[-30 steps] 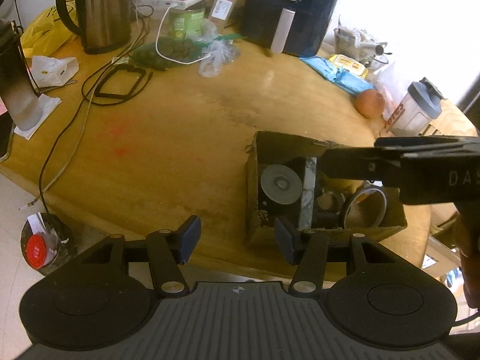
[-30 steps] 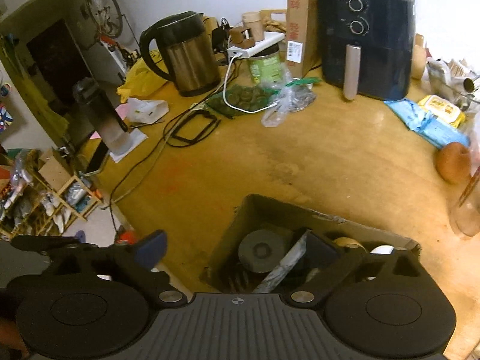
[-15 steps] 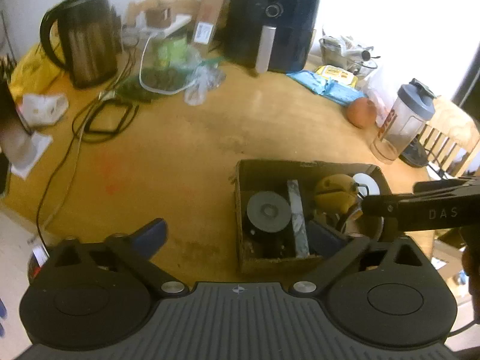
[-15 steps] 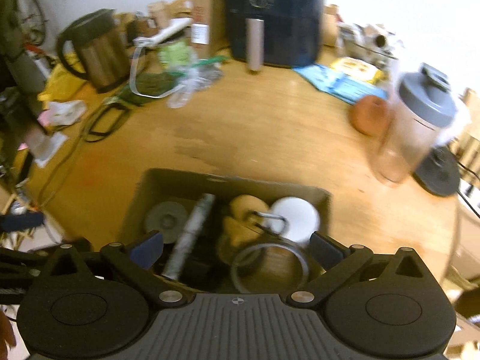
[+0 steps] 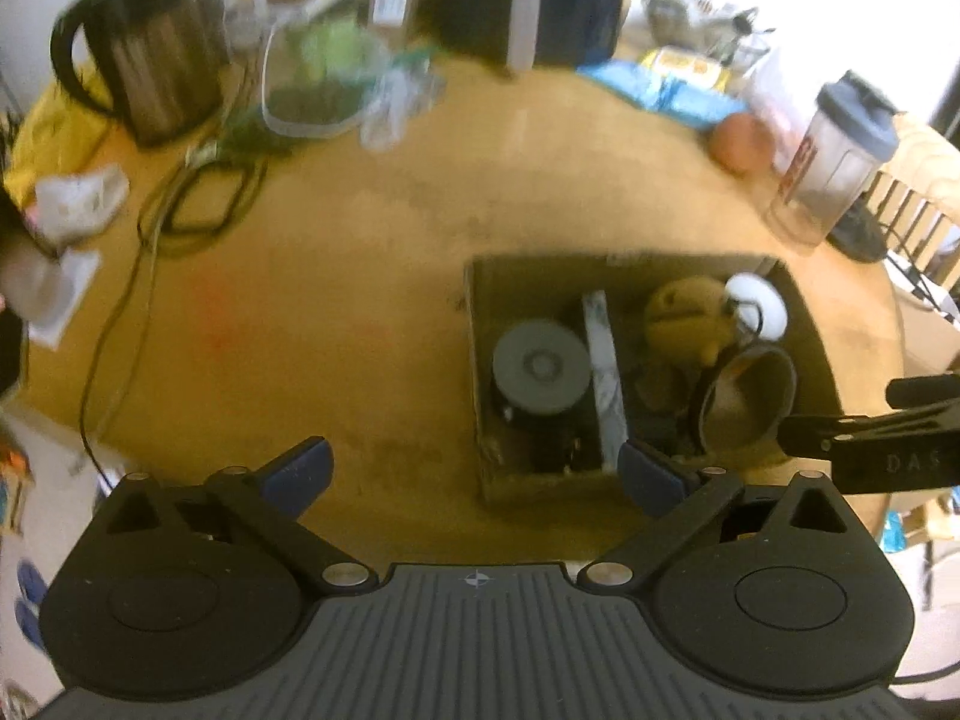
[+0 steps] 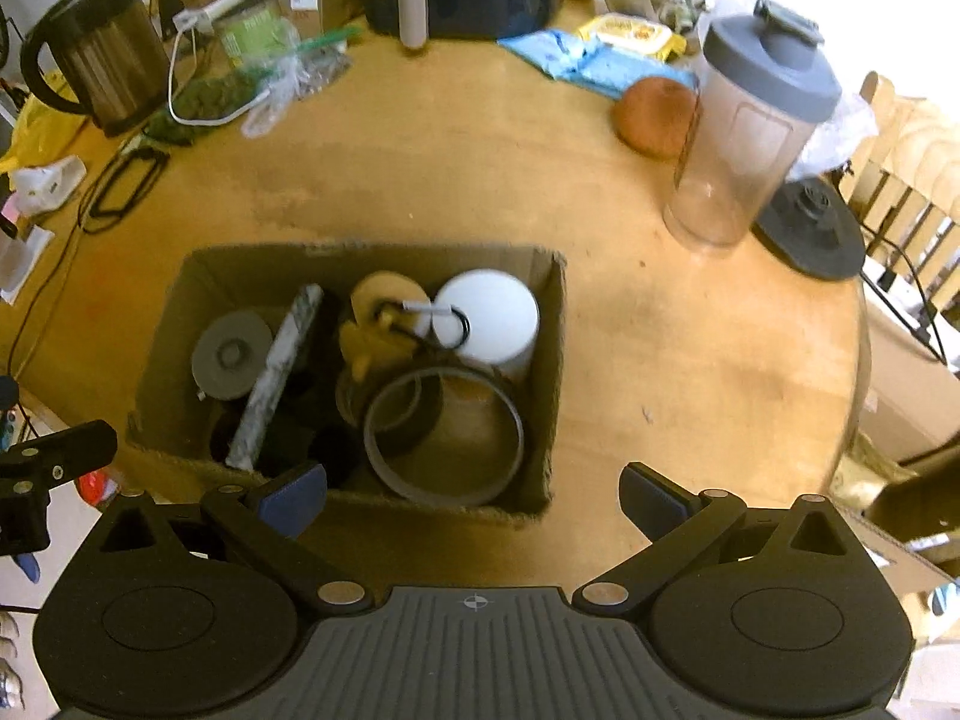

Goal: Organize rigid objects

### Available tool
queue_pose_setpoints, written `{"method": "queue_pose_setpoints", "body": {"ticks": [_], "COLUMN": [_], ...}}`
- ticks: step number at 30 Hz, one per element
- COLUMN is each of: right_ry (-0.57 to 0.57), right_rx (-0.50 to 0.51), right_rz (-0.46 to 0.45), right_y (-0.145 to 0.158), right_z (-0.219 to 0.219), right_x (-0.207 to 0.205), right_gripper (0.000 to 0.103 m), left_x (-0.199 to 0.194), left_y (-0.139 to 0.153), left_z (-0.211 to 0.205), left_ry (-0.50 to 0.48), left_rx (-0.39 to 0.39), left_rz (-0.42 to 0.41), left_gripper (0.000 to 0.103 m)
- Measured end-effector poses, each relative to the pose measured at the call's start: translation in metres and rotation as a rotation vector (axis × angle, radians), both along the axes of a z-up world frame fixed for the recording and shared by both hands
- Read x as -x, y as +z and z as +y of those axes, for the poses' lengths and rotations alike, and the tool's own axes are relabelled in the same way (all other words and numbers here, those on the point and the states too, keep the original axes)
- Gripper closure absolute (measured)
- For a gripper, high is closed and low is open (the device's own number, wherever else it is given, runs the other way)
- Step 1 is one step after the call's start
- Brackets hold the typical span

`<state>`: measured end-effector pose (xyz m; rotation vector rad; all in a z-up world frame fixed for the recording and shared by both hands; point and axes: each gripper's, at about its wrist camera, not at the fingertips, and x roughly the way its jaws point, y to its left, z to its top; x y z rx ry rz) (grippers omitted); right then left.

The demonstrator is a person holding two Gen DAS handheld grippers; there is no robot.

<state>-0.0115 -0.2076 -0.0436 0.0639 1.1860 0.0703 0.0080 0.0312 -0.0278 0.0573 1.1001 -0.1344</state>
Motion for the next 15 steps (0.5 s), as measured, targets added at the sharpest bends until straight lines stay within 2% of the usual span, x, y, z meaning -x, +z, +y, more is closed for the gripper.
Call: {"method": "queue_pose_setpoints", "body": {"ticks": [5, 15], "right_ry": [-0.001, 0.007], "right_rx": [0.022, 0.034], "right_rz": [0.041, 0.095], "right_y": [-0.007, -0.019], "right_z": [0.002, 0.006], "right_x": [0.007, 0.013], "right_gripper": [0.0, 0.0], "left_x": [0.002, 0.005], "left_y": [-0.012, -0.023], "left_z": [0.001, -0.003], "left_ry": [0.008, 0.008], "left_rx": [0.017, -0.04], "left_rz": [0.086, 0.152], "left_gripper": [0.0, 0.0]}}
